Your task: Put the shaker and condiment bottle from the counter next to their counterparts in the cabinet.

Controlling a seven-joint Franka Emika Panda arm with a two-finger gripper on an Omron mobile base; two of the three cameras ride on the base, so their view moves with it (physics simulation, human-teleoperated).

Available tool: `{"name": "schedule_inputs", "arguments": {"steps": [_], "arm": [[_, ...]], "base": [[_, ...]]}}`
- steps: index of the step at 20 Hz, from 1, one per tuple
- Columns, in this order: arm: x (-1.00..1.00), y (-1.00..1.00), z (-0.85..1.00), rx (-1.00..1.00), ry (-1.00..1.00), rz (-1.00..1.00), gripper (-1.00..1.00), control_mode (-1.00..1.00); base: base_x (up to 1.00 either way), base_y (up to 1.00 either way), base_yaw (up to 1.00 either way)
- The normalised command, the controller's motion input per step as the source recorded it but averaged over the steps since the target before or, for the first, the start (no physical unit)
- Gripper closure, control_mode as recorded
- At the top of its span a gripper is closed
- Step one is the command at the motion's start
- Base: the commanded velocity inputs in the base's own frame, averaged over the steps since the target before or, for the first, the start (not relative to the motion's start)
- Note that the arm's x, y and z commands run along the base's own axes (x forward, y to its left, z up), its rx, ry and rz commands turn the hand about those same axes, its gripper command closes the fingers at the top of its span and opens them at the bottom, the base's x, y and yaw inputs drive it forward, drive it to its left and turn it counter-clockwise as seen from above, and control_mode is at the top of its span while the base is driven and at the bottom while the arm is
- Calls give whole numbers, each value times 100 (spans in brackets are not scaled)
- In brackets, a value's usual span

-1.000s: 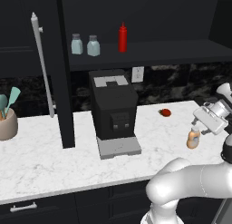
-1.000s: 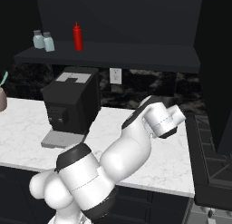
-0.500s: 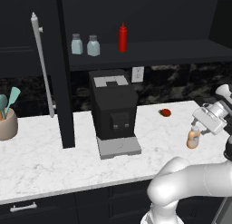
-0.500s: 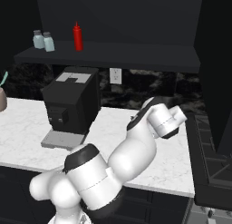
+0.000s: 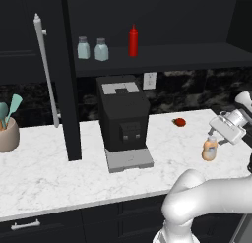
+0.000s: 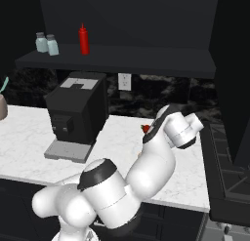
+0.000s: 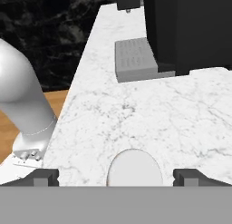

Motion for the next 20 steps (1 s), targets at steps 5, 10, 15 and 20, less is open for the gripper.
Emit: {"name": "schedule_inputs", "arguments": {"steps": [5, 10, 15, 20], "arm": [[0, -8, -5, 0, 0, 0, -100, -100], [0, -5, 0, 0, 0, 0, -100, -100], [0, 0, -1, 0, 0, 0, -100, -100], [0, 0, -9, 0, 0, 0, -100, -100]], "base": [[0, 0, 0], [0, 0, 0], [0, 0, 0], [0, 0, 0]]}}
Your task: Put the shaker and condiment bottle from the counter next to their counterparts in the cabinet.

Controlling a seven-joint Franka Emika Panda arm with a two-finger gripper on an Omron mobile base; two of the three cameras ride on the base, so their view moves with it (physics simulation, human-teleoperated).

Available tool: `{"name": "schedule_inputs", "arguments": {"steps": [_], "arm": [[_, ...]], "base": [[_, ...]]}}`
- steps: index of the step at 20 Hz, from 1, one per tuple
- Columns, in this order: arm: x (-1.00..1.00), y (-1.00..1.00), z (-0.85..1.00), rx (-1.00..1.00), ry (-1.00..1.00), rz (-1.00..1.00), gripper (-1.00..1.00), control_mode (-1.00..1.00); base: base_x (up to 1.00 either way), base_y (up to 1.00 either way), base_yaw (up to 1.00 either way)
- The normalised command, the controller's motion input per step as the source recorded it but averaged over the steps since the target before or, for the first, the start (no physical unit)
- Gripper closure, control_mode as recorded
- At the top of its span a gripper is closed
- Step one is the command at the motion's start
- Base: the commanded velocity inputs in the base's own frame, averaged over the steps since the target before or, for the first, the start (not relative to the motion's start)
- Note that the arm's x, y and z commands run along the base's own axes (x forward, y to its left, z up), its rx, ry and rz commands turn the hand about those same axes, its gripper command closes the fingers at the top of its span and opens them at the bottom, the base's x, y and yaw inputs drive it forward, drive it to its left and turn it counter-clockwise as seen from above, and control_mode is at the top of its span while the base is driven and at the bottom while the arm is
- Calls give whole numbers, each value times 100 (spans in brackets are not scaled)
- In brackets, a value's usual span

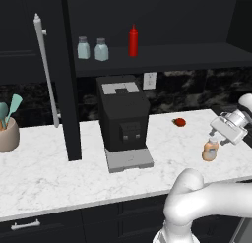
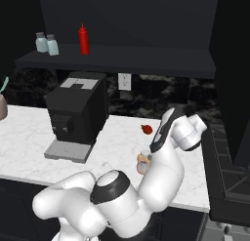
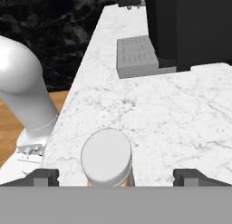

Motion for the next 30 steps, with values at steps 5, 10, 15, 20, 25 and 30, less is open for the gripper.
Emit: {"name": "schedule_inputs", "arguments": {"steps": [5, 10, 15, 20, 25, 30], "arm": [[-1, 0, -19, 0, 0, 0, -100, -100], [0, 0, -20, 0, 0, 0, -100, -100], [0, 0, -14, 0, 0, 0, -100, -100], [0, 0, -10, 0, 0, 0, -100, -100], [0, 1, -7, 0, 1, 0, -100, -100], [0, 5, -1, 0, 0, 0, -100, -100]], "base": [[0, 0, 0], [0, 0, 0], [0, 0, 0], [0, 0, 0], [0, 0, 0], [0, 0, 0]]}}
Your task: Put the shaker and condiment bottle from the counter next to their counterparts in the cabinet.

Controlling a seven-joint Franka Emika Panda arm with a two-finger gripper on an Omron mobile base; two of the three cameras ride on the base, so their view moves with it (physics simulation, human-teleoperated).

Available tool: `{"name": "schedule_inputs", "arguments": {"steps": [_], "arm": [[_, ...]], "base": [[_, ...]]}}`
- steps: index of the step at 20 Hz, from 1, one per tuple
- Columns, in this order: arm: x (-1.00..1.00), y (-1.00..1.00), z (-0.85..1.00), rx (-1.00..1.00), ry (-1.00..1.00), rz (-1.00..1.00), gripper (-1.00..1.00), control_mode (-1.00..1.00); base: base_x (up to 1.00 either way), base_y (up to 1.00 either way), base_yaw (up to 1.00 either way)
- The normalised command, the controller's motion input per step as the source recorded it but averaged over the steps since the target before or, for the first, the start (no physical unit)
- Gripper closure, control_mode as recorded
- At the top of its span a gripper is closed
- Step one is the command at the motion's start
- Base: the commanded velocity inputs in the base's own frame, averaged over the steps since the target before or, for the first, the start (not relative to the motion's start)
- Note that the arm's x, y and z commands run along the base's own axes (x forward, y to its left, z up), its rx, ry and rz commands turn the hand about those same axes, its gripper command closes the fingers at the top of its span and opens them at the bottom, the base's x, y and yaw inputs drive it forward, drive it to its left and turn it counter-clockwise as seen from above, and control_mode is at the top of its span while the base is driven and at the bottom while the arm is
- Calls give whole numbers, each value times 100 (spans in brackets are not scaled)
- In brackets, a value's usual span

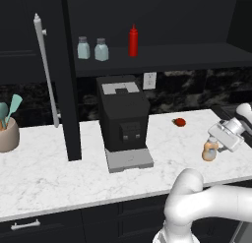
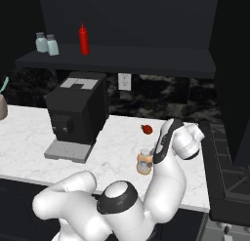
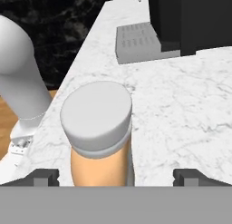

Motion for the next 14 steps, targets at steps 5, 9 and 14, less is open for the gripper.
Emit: {"name": "schedule_inputs", "arguments": {"steps": [5, 9, 14], "arm": [[0, 8, 0, 0, 2, 0, -100, -100], [0, 8, 0, 0, 3, 0, -100, -100], [0, 9, 0, 0, 4, 0, -100, -100]], "base": [[0, 0, 0], [0, 0, 0], [0, 0, 0]]}}
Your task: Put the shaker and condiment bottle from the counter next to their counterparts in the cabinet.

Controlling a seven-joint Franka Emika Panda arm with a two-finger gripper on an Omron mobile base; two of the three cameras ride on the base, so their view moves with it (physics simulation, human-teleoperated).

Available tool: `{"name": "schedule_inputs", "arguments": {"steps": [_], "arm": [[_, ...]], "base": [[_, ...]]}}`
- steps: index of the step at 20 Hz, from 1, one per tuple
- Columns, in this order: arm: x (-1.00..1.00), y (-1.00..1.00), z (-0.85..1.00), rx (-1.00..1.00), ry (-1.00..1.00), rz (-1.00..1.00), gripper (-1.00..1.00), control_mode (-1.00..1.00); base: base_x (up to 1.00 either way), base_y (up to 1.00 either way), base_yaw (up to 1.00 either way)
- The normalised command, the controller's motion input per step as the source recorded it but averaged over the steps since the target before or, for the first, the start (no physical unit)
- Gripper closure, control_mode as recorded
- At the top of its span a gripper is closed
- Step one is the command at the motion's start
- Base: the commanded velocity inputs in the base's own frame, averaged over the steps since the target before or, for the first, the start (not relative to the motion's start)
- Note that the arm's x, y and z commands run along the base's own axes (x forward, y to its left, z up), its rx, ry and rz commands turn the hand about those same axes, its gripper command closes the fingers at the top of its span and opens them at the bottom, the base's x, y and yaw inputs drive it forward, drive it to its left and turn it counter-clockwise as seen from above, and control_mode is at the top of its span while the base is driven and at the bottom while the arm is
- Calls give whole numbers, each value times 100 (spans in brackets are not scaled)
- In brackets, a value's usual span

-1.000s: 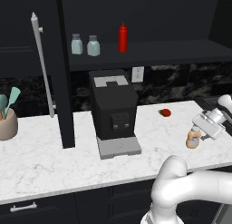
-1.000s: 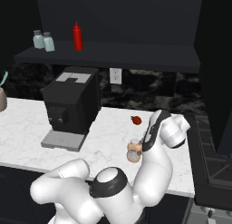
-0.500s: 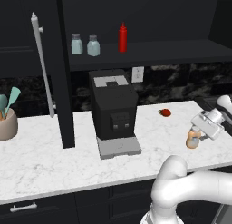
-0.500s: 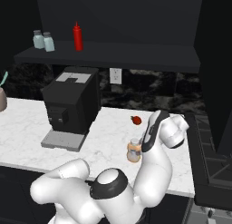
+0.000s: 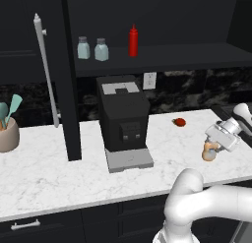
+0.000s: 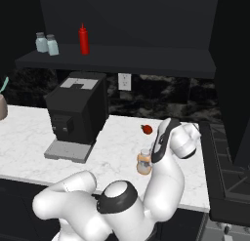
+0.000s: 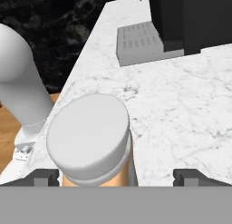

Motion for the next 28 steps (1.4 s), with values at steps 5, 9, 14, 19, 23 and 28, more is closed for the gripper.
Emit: {"name": "schedule_inputs", "arguments": {"steps": [5, 9, 14, 19, 23, 28], "arm": [[0, 9, 0, 0, 4, 0, -100, -100], [0, 10, 0, 0, 5, 0, 100, -100], [0, 5, -1, 0, 5, 0, 100, -100], [0, 0, 0, 0, 0, -2, 100, -100], [0, 0, 0, 0, 0, -9, 100, -100], [0, 0, 10, 0, 0, -15, 100, -100]], "base": [[0, 0, 0], [0, 0, 0], [0, 0, 0], [0, 0, 0], [0, 0, 0], [0, 0, 0]]}}
